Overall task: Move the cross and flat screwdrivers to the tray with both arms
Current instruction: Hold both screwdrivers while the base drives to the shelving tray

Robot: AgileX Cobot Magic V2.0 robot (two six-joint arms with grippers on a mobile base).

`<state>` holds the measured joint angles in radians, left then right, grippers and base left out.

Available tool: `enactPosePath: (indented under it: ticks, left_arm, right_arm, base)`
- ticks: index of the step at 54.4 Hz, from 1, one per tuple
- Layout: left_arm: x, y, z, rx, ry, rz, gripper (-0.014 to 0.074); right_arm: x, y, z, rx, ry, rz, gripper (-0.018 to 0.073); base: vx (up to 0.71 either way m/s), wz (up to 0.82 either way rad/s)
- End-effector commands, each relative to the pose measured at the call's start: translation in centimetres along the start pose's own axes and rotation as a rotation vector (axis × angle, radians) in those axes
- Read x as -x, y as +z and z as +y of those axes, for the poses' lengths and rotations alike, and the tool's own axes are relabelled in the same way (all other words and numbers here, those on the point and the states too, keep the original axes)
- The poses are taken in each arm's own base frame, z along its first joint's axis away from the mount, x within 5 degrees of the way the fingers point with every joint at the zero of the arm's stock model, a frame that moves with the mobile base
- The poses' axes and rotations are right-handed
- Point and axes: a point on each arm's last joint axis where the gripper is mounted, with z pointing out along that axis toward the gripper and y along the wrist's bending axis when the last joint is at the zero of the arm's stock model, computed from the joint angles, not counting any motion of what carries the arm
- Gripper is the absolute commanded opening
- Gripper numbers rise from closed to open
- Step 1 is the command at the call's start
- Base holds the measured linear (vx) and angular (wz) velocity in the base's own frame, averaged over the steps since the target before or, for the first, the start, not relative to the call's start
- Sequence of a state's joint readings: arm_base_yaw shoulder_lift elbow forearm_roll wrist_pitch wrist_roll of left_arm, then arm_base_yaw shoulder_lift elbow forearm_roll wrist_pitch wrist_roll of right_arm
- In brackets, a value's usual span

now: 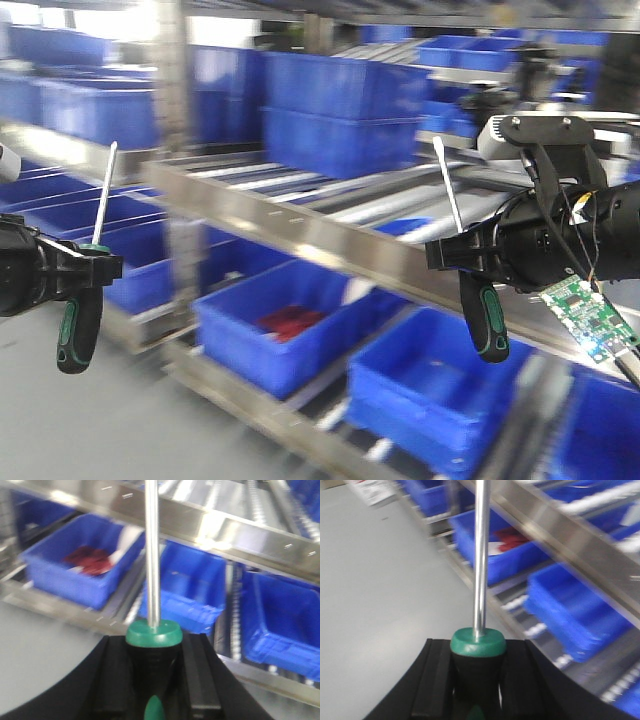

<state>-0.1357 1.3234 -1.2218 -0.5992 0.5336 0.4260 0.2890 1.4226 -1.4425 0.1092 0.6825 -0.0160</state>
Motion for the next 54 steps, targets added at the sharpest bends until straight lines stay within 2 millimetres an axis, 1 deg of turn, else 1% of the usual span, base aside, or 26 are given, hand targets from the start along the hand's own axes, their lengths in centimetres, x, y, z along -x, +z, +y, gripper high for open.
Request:
enactPosePath:
  ticks: [1,31,42,54]
  left_arm:
    - [1.98,-1.65,-0.66,0.000,-0.012,-0.132,0.0000]
    - [1.98,-1.65,-0.66,0.000,-0.012,-0.132,0.0000]
    - [1.98,-1.65,-0.66,0.000,-0.012,-0.132,0.0000]
    - [1.98,-1.65,-0.66,0.000,-0.012,-0.132,0.0000]
  right_arm:
    - [1.98,-2.02,0.13,0.002,-0.007,-0.148,-0.0008]
    - [1.96,-2.02,0.13,0.002,-0.007,-0.147,-0.0008]
    - [1.96,-2.02,0.13,0.002,-0.007,-0.147,-0.0008]
    - [1.96,-2.02,0.13,0.002,-0.007,-0.147,-0.0008]
  base:
    - [0.35,-0.73]
    - [0.28,-0.77]
    - [0.21,-0.45]
    - [0.20,-0.25]
